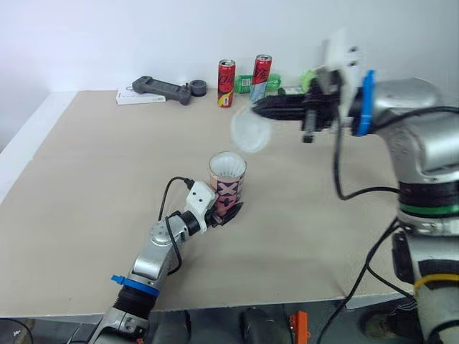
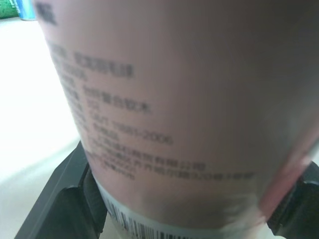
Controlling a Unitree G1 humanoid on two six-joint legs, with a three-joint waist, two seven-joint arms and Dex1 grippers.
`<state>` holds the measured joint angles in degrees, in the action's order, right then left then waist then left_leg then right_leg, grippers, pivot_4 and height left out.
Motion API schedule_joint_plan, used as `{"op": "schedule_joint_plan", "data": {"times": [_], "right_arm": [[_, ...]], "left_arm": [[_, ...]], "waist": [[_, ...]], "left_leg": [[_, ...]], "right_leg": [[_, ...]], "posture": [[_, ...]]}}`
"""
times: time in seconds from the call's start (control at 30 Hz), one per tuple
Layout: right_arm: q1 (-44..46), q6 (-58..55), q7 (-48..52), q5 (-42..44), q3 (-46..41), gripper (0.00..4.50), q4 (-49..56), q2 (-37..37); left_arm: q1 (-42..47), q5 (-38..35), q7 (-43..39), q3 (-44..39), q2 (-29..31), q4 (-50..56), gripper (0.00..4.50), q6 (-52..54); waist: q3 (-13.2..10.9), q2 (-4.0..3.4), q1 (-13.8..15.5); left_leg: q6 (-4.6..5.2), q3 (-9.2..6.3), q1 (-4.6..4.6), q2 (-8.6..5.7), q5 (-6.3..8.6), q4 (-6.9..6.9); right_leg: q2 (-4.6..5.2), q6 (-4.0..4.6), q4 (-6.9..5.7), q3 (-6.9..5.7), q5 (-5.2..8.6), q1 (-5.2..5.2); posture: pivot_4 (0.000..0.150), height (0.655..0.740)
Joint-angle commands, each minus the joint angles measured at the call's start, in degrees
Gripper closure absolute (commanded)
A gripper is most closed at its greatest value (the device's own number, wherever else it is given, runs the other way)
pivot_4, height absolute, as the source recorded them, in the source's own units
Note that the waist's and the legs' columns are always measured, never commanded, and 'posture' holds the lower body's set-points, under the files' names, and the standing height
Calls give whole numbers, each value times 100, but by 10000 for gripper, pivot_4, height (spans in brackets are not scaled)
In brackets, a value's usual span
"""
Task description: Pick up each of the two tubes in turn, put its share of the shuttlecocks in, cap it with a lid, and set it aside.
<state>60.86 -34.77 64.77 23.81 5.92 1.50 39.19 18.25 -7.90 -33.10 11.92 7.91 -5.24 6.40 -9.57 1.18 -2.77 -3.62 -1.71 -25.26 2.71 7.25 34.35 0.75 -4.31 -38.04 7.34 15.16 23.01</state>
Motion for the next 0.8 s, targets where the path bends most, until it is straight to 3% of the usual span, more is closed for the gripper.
{"op": "schedule_joint_plan", "data": {"times": [0.03,0.23,0.8], "right_arm": [[376,374,382,-331,466,44326,-203,-99],[494,971,704,-1025,1188,44326,-631,-299],[608,1956,1104,-1992,1649,44326,-1130,-497]], "left_arm": [[-97,125,11,69,70,-219,10016,150],[-197,147,83,67,93,-111,10016,164],[-266,161,210,89,65,-24,10016,176]], "waist": [[0,-1,12],[0,-1,7],[0,-2,7]], "left_leg": [[0,-1,-7,-1,0,0],[1,0,-21,2,-1,-4],[1,1,-20,2,0,-15]], "right_leg": [[1,0,0,0,0,0],[-2,3,-3,-4,-2,4],[-1,9,-3,-5,3,7]], "posture": [[1500,7400],[1500,7400],[1500,7400]]}}
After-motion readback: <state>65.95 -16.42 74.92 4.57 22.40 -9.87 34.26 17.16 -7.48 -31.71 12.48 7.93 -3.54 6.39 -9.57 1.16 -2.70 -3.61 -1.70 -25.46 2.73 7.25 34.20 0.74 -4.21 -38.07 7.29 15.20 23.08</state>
